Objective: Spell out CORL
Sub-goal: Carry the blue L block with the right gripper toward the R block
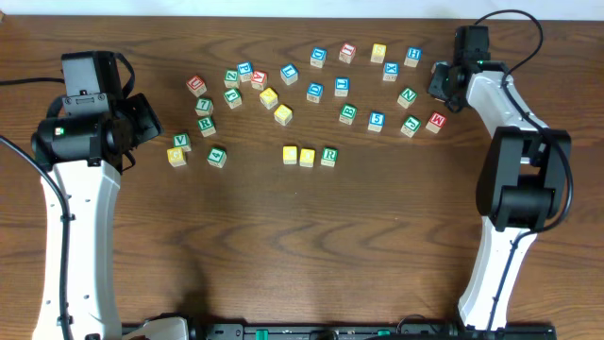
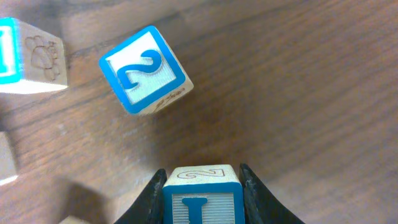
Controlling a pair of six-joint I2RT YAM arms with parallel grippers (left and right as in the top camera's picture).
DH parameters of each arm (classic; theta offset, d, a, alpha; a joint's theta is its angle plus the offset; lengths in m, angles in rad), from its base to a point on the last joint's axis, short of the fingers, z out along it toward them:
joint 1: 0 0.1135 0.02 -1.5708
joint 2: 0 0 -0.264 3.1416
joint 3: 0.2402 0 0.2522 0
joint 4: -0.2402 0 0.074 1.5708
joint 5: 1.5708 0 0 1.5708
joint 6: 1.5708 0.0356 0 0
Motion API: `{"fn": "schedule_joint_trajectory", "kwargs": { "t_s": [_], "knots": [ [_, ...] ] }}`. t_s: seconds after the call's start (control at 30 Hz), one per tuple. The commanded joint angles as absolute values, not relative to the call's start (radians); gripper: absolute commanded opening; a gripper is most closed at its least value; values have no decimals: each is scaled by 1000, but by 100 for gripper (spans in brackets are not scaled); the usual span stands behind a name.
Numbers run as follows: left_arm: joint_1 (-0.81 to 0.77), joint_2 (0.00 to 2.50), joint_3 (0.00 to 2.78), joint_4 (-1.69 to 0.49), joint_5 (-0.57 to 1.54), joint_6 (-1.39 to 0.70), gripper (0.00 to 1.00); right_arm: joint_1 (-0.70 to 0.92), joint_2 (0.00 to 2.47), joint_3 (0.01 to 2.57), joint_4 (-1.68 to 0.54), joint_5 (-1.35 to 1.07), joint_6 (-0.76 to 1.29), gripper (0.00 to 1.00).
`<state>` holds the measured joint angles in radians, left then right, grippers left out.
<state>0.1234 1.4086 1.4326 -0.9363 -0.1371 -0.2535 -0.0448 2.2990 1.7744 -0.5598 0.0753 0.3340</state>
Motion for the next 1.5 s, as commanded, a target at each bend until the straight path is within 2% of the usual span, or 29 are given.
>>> {"fn": "schedule_joint_trajectory", "kwargs": {
  "t_s": [0.0, 0.17, 0.57, 1.03, 1.3, 1.47],
  "knots": [
    [126, 1418, 1419, -937, -143, -241, 71, -55, 2184, 1785, -588, 76, 312, 22],
    [126, 1418, 1419, -937, -143, -241, 71, -54, 2115, 1785, -657, 50, 302, 22],
    [126, 1418, 1419, -937, -143, -241, 71, 5, 2054, 1784, -887, -270, 290, 20],
    [126, 1418, 1419, -929, -143, -241, 72, 200, 2054, 1779, -1068, -244, 273, 19],
    [126, 1418, 1419, -926, -143, -241, 72, 324, 2054, 1721, -1053, -68, 376, 17],
    [126, 1418, 1419, -925, -143, -241, 72, 381, 2054, 1656, -974, -47, 405, 19]
  ]
}}
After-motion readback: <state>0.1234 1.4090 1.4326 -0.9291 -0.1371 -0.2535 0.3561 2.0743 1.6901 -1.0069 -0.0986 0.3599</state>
